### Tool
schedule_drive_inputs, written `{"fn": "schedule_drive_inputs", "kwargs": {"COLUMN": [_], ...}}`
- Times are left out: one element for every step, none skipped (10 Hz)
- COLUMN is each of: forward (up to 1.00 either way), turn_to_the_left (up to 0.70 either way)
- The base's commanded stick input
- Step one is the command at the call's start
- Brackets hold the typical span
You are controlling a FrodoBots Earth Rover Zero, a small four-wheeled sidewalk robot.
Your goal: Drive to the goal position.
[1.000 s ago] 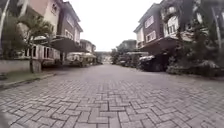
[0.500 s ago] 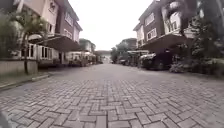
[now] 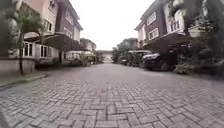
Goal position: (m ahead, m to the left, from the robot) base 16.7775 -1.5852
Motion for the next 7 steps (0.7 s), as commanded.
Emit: {"fn": "schedule_drive_inputs", "kwargs": {"forward": [0.7,0.7,0.7,0.7,0.7,0.7,0.7], "turn_to_the_left": [0.0,0.0,0.0,0.0,0.0,0.0,0.0]}}
